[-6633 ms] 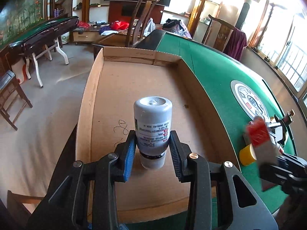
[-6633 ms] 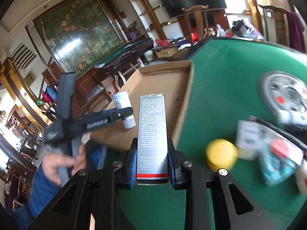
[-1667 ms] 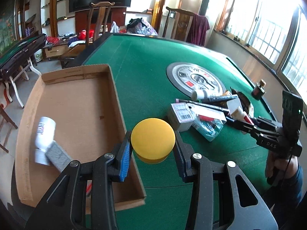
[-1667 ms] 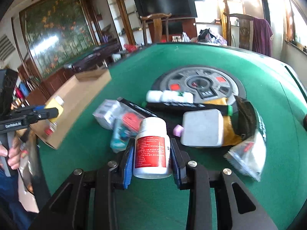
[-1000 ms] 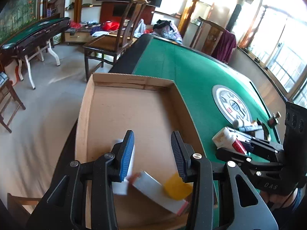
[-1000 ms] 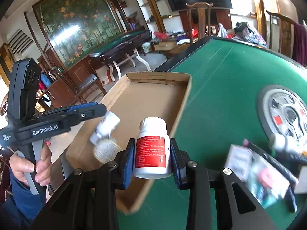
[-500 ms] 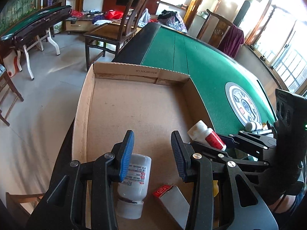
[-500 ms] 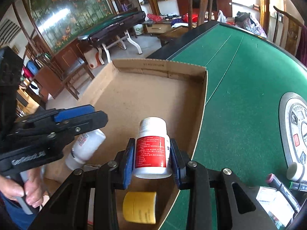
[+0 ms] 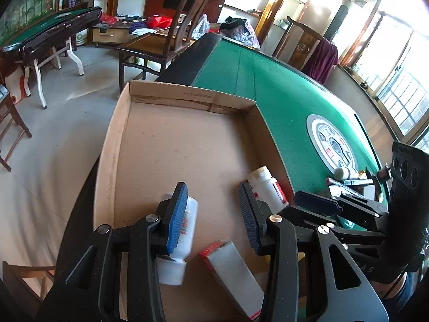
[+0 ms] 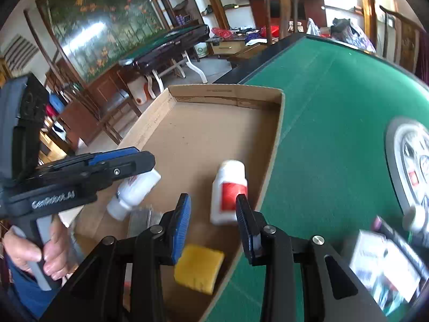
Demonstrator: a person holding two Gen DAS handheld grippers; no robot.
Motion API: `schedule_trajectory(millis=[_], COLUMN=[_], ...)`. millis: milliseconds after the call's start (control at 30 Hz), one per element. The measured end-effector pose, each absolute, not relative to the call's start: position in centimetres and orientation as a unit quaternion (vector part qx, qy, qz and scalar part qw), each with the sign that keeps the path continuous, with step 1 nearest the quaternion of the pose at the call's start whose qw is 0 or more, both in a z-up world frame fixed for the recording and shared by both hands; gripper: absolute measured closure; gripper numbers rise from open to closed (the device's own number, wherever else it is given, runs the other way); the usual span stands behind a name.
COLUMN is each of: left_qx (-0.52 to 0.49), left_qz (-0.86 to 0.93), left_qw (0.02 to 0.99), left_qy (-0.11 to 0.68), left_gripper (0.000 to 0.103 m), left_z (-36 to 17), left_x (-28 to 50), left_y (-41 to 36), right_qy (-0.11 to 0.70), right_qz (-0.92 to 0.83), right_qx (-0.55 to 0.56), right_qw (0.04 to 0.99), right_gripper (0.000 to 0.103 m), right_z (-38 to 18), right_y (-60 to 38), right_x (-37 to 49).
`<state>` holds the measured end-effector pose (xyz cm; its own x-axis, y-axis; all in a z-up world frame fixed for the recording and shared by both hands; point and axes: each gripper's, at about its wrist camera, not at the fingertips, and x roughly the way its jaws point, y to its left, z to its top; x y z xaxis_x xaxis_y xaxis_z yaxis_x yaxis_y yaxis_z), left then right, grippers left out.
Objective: Organize objects
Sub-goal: 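Carry the yellow jar and red-label bottle into the tray and open both grippers, then grasp the clear red-label package with the right gripper while the left gripper approaches the barcode box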
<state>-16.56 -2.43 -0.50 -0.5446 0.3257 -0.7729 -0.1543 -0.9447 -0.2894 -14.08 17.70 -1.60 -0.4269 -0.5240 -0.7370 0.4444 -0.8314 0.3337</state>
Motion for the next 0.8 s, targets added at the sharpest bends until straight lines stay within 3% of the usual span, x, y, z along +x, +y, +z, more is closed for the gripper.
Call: schedule_trajectory(millis=[200,500,800], left_qx=[-0.451,-0.449,-0.472], left_qz=[0.874,0.867,0.85], left_qw=[0.159,0.214,0.232], left_qy=[-0.082,-0.035,0.009], left_gripper=[0.063,0.063,0.063], left_z=[0.4,1.3,-0.5], left_x=[-14.6,-12.2,-12.5], left_y=[0.8,9.0,14.5], right_qy=[-0.083,-0.119,-0.108], right_qz=[-0.851,-0.876,-0.855], right_qx=[0.431,0.421,0.432], right_qw=[0.288,0.203,0.264], right_gripper=[0.068,0.068,0.066], right_z=[-1.3,-2.6,-3.5], right_y=[24.2,37.4,38.5], right_x=[-11.3,-10.8,-11.0])
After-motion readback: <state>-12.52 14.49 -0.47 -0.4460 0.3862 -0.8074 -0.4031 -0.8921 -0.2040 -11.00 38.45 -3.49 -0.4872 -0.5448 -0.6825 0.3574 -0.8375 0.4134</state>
